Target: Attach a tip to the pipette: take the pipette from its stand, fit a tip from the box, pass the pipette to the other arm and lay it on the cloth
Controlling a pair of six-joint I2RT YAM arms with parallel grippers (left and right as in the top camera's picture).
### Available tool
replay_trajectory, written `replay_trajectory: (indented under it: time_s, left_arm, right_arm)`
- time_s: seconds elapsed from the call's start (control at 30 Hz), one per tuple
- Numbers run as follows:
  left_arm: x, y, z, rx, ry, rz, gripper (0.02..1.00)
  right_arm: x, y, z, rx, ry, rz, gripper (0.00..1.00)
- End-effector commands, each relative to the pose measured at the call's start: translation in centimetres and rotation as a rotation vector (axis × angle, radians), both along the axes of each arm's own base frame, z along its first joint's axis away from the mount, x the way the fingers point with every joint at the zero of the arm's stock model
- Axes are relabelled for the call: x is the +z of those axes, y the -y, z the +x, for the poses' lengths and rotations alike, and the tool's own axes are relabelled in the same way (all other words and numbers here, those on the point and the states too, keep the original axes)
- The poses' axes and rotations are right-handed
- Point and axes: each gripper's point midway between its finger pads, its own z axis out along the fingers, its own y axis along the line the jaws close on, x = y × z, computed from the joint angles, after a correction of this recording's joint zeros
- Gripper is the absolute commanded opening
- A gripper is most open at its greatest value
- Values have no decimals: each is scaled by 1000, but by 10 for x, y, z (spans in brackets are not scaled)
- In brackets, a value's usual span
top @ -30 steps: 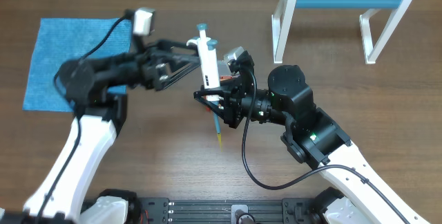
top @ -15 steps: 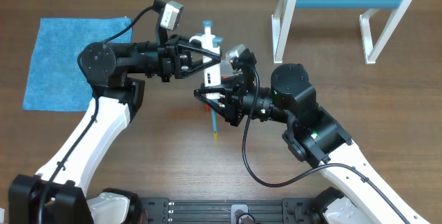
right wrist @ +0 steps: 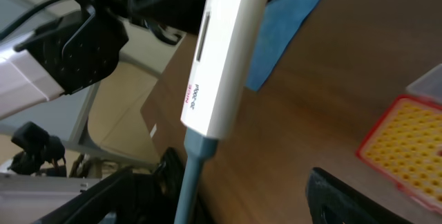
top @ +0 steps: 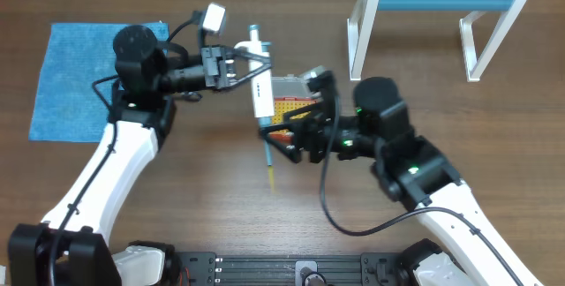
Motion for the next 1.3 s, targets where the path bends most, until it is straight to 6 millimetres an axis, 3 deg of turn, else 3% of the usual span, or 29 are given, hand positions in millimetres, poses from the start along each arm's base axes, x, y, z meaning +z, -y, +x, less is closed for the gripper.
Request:
replay_trajectory:
  time_s: [0.03,0.13,0.23,0.3,0.37,0.4,0.47,0.57,0.67,0.77,0.83,0.97,1.1,1.2,1.3]
  left_arm:
    - [-39,-49,19,152,49,132,29]
    - [-94,-103,36,413,-152,325,27]
    - [-154,-160,19,618,-401,589,27]
    - [-184,-188,-14,648,-545,769,27]
    - [-190,-203,-41,591,-611,871,27]
    - [-187,-211,-49,571,-634,912,27]
    - [-172,-240,-60,562,-684,1031,27]
    - [-136,-291,-56,583,-748,1209,27]
    - [-94,-342,-33,620,-777,1371,27]
    - [-50,-392,9,723,-735,1550,27]
    - [-34,-415,40,813,-669,1630,27]
    - [-36,-430,103,938,-518,1638,29]
    - [-68,-422,151,798,-361,1741,27]
    - [-103,-407,175,567,-252,1839,27]
    - [-134,-397,186,507,-258,1819,27]
  right_arm:
    - [40,41,3,-1,177,67,805]
    - [53,71,12,-84,210,85,805]
    - [53,97,18,-175,215,65,807]
    - [33,121,28,-327,142,-17,807]
    - [-10,162,35,-570,2,-212,807]
    - [-33,182,30,-674,-71,-327,809]
    - [-56,206,22,-786,-154,-465,809]
    - [-74,231,15,-896,-216,-605,812]
    - [-82,244,18,-957,-241,-668,809]
    - [-94,246,20,-974,-301,-688,809]
    - [-105,244,15,-965,-372,-691,809]
    - [-124,238,-1,-954,-528,-696,812]
    - [-135,233,-7,-961,-614,-704,812]
    - [-138,224,-4,-959,-621,-692,812]
    - [-139,218,-4,-960,-633,-683,812]
